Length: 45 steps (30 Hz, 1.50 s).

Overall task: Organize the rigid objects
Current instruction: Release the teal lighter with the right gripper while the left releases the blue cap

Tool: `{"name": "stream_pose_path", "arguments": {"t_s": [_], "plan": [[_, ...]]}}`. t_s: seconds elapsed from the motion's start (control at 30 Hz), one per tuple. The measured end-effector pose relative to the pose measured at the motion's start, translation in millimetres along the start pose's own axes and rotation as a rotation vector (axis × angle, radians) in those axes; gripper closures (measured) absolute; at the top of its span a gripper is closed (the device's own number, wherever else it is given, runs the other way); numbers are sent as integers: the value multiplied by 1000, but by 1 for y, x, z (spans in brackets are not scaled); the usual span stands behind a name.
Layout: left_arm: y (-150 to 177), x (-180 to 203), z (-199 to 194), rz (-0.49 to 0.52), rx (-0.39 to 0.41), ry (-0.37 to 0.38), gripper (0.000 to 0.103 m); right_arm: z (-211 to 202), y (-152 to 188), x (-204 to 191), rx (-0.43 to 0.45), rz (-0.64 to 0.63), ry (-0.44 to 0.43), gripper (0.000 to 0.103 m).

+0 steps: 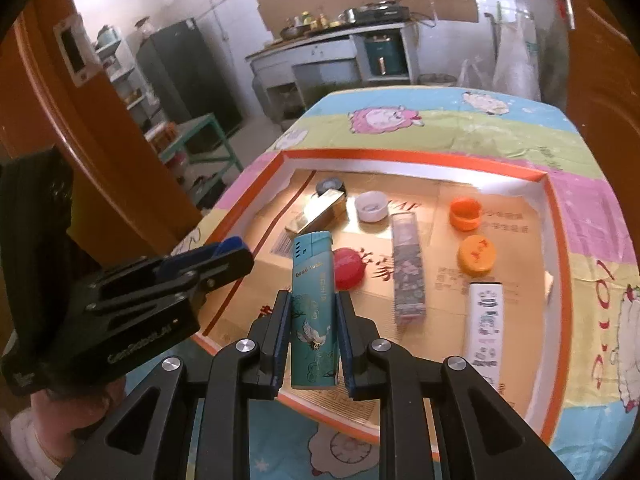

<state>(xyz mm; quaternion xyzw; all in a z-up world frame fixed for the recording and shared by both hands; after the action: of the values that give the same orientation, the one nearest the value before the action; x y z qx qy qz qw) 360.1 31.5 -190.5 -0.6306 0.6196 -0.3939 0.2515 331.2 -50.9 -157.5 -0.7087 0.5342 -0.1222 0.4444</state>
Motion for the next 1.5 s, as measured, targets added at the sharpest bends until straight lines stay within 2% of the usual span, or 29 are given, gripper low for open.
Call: {"name": "stream_pose_path", "arguments": {"t_s": [0.33,0.73,0.87,1.23,1.5], "plan": [[6,-9,13,-12,-21,-10,72,27,14,-7,-75,-47,-21,81],[11,-12,24,-11,-34,-3,72,40,24,-4,-136,-95,30,81],[12,-13,26,-6,-28,-10,72,41,24,-3,-135,-106,40,81],[12,-9,32,99,11,-41,72,41,23,3,-132,-163,85,81],[11,-9,31,95,12,-26,72,42,23,2,-132,-185,95,80]]}}
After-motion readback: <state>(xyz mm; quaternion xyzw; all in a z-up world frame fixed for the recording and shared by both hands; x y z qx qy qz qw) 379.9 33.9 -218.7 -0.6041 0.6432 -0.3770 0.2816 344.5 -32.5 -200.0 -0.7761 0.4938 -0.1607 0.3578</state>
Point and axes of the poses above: each gripper's, at about its wrist camera, not at the fingertips, and z roughly the way its jaws point, x to its right, y to its underside, the point moved 9 cm from there along z, roughly the way its jaws point, and after that the axes turned 14 degrees about x, right-handed, at the moved point
